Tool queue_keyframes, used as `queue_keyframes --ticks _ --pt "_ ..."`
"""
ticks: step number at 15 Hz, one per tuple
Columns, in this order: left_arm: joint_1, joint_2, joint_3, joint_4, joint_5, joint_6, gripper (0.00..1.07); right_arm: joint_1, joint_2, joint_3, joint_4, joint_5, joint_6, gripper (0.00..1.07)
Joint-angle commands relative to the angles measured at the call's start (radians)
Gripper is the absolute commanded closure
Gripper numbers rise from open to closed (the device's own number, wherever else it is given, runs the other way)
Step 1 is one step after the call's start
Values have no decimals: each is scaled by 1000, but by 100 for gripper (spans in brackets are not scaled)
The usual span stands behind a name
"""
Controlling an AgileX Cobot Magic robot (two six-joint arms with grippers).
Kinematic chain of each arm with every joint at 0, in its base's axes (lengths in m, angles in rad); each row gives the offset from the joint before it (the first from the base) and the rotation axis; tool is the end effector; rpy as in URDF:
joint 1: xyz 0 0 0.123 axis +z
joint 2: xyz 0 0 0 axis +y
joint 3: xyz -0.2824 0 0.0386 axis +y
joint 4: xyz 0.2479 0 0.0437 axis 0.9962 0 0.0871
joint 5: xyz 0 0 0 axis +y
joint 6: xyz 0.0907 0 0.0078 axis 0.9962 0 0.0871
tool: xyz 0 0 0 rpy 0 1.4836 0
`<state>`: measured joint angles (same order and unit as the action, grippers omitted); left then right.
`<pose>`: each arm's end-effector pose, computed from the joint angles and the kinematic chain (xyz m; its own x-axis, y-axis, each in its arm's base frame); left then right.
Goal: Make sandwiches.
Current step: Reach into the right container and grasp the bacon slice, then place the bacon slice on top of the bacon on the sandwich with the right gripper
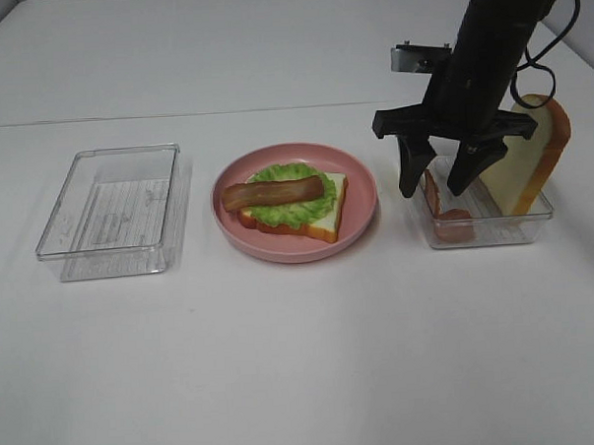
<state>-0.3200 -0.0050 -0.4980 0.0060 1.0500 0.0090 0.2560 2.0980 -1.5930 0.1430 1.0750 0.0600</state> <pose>-0.0045 0.0020 0.2775 -0.4175 0.1510 -0.8961 0.3152 0.9489 0.0130 0.4042 0.1176 0.1759 -0.9896 -0.1277 -0.0655 -0.1356 0.9816 0.1344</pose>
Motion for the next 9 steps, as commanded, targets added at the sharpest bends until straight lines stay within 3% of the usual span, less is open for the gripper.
queue_keyframes --ticks 1,2,3,6,9 --pt "-1 -22 0 -6 -5 1 25 3 15 -5 -9 -21 2 59" --pt "-1 -22 0 -6 -5 1 25 3 15 -5 -9 -21 2 59" --pt "-1 -22 0 -6 -5 1 25 3 15 -5 -12 -31 2 74" --pt "-1 -22 0 -6 -5 1 25 3 15 -5 -23 -25 2 105" --pt "-1 -22 0 -6 -5 1 25 3 15 -5 -23 -17 1 107"
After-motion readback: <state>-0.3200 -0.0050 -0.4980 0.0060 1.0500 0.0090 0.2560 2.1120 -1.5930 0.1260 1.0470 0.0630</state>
